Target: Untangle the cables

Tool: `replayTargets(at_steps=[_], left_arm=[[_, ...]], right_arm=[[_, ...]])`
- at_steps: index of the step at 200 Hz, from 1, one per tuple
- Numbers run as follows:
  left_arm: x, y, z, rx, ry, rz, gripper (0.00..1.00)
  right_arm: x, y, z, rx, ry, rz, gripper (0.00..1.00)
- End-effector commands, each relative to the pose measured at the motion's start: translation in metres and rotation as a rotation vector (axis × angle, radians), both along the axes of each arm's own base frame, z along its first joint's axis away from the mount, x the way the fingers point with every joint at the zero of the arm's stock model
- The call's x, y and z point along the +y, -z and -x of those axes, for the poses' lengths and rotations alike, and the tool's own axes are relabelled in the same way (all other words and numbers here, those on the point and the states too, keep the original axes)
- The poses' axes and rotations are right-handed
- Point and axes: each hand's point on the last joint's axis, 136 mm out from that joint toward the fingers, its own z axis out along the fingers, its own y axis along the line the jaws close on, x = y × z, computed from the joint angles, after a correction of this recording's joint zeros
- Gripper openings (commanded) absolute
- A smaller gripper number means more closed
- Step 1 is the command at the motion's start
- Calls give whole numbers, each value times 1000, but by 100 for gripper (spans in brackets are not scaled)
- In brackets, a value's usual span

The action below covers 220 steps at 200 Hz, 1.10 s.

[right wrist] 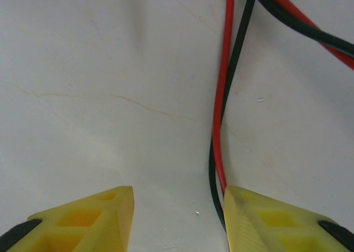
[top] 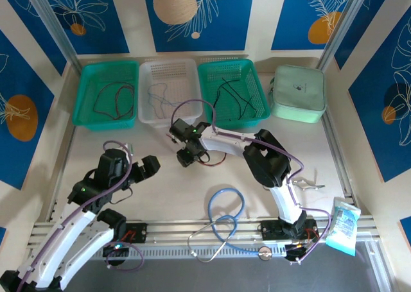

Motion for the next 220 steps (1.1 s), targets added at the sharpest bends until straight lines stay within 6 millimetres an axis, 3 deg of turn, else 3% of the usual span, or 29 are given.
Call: replayTargets(at_steps=[1, 51, 71, 91, 118, 144, 164, 187, 220], left_arm=[[0, 3, 0, 7, -10, 1, 99], [-1, 1, -1, 12, -4, -4, 99], [-2, 3, -1, 16, -3, 2, 99], [-2, 0, 0, 14, -1, 5, 99], [-1, -1, 0, 9, -3, 1, 99], [-3, 1, -1, 11, 0, 2, 99], [-4, 3, -1, 17, 6, 2, 99], [-4, 2, -1, 16, 6, 6, 99], [-4, 3, 1, 18, 2, 14, 99]], right_arm=[[-8, 8, -3, 17, -20, 44, 45], [-17, 20, 11, 37, -92, 87, 20], [-25, 17, 23, 44, -149, 131, 8], [-41, 8, 41, 70, -181, 195, 3], [-54, -7, 67, 91, -229, 119, 6], [-62, -24, 74, 77, -234, 37, 25], [-60, -43, 70, 57, -212, -38, 30], [-55, -56, 61, 12, -200, -91, 29], [-53, -44, 45, 80, -79, -68, 25]])
